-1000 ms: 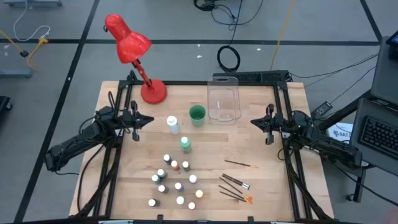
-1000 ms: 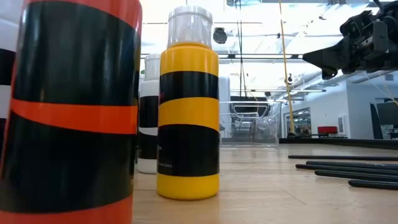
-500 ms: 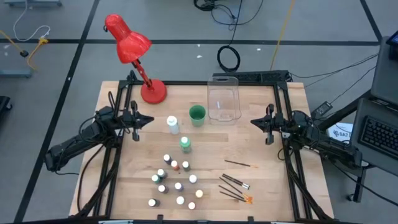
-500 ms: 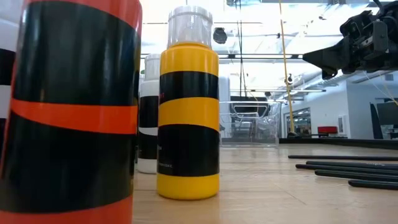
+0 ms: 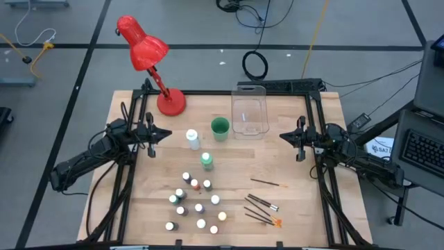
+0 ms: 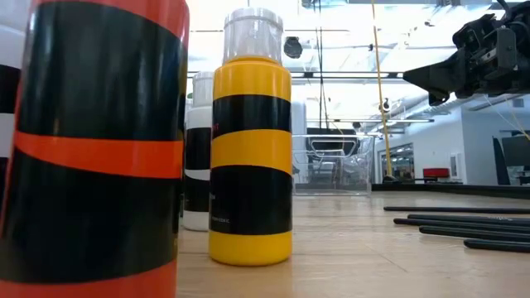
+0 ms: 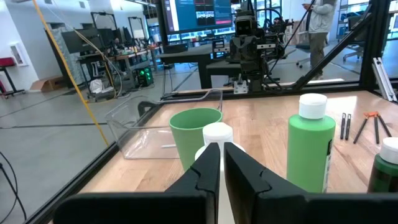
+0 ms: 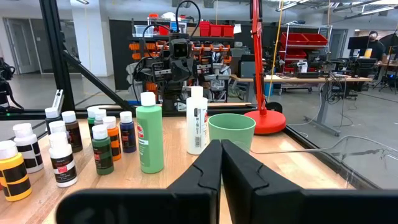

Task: Pick & Place Paint Supplies

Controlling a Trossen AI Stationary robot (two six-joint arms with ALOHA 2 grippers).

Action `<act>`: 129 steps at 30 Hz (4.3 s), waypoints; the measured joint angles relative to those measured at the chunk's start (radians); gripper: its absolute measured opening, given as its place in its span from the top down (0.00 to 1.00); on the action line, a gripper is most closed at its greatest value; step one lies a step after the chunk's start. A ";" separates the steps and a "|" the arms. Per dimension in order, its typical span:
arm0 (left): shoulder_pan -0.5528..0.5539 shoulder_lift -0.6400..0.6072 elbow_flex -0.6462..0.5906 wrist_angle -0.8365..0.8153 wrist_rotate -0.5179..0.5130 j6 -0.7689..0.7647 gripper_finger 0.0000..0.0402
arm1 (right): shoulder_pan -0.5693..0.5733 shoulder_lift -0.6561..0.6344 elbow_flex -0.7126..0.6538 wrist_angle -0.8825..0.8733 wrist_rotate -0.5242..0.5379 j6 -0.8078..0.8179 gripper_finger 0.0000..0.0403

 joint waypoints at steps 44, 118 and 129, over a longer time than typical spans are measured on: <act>0.000 0.000 0.000 0.004 0.000 0.009 0.94 | 0.000 0.000 0.000 -0.003 0.000 0.080 0.99; 0.000 0.179 0.002 -0.008 -0.071 -0.315 0.94 | 0.000 0.165 0.000 0.300 0.001 -0.080 0.99; -0.003 0.192 0.000 0.002 -0.111 -0.337 0.94 | 0.000 0.180 0.000 0.353 0.005 -0.060 0.99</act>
